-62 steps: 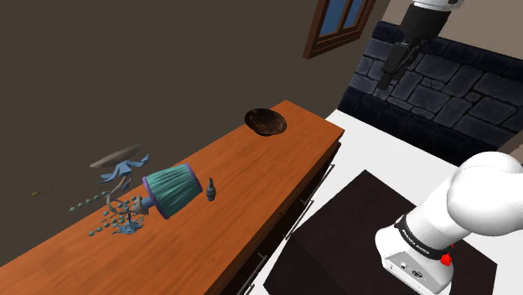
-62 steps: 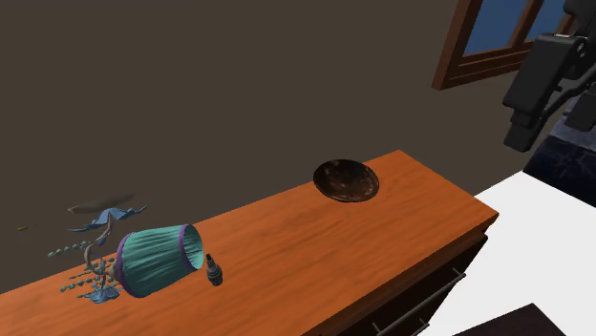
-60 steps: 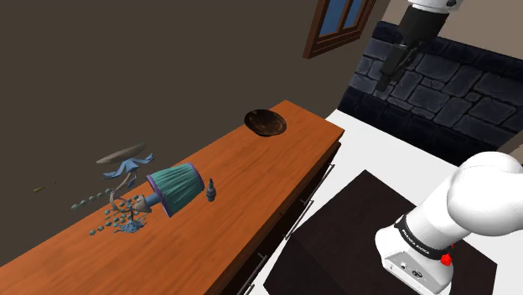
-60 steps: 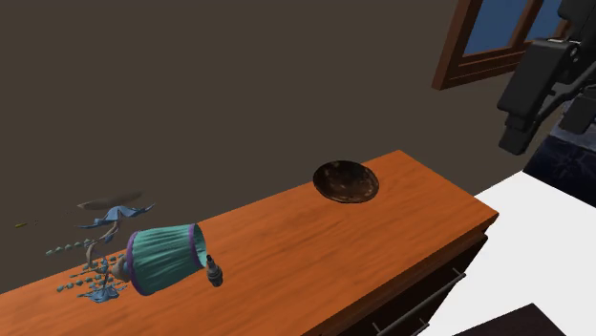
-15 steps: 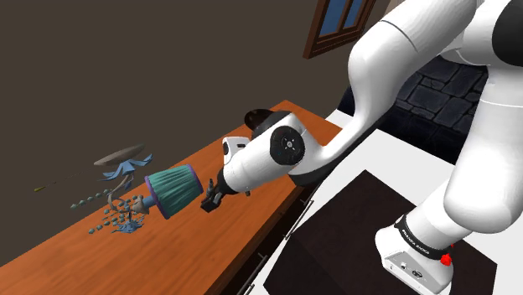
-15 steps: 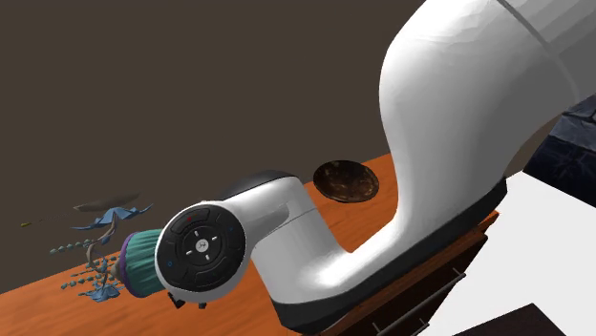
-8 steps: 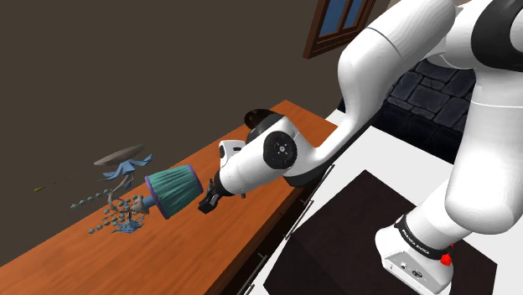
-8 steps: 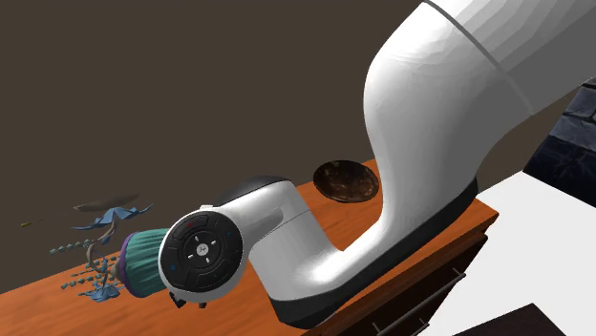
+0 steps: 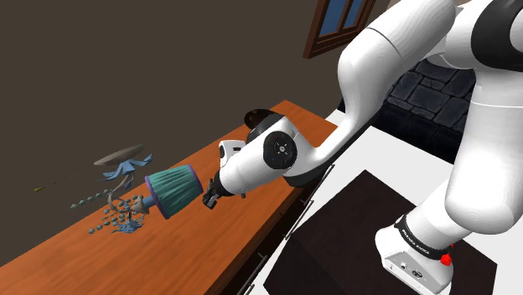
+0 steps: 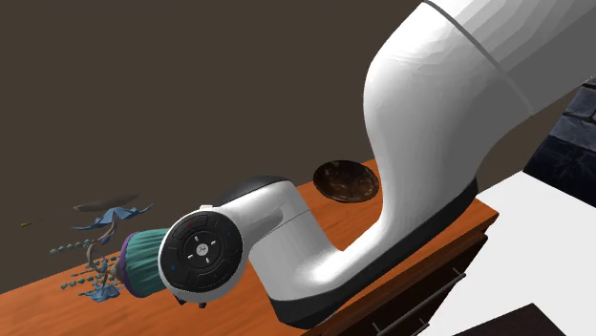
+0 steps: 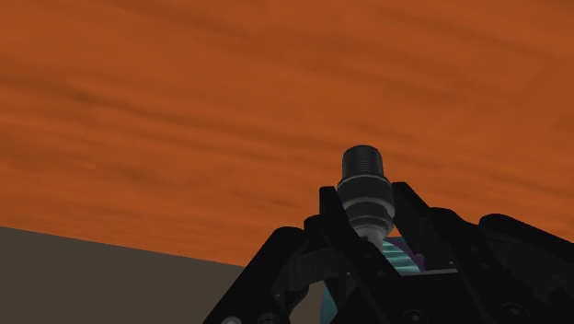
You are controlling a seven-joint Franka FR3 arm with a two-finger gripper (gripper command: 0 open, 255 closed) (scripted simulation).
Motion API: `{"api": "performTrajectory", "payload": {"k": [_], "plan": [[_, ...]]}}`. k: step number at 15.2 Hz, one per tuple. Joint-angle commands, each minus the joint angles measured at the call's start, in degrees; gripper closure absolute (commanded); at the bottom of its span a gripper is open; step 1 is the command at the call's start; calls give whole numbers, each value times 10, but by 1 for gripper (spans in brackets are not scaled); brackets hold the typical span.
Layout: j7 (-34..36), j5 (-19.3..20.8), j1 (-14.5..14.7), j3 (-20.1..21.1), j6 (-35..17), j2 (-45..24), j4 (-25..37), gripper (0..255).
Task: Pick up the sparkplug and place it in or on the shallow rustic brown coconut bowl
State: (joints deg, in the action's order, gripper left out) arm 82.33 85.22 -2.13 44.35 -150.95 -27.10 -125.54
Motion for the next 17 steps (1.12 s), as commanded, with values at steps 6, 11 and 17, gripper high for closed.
{"api": "performTrajectory", "payload": {"k": [6,11,17], "plan": [[-9,-11,-4,5,-1,7,-2,255],[-56,-71,-28,31,-5,44,-13,255],[-118,-150,-60,67,-9,89,-24,255]]}}
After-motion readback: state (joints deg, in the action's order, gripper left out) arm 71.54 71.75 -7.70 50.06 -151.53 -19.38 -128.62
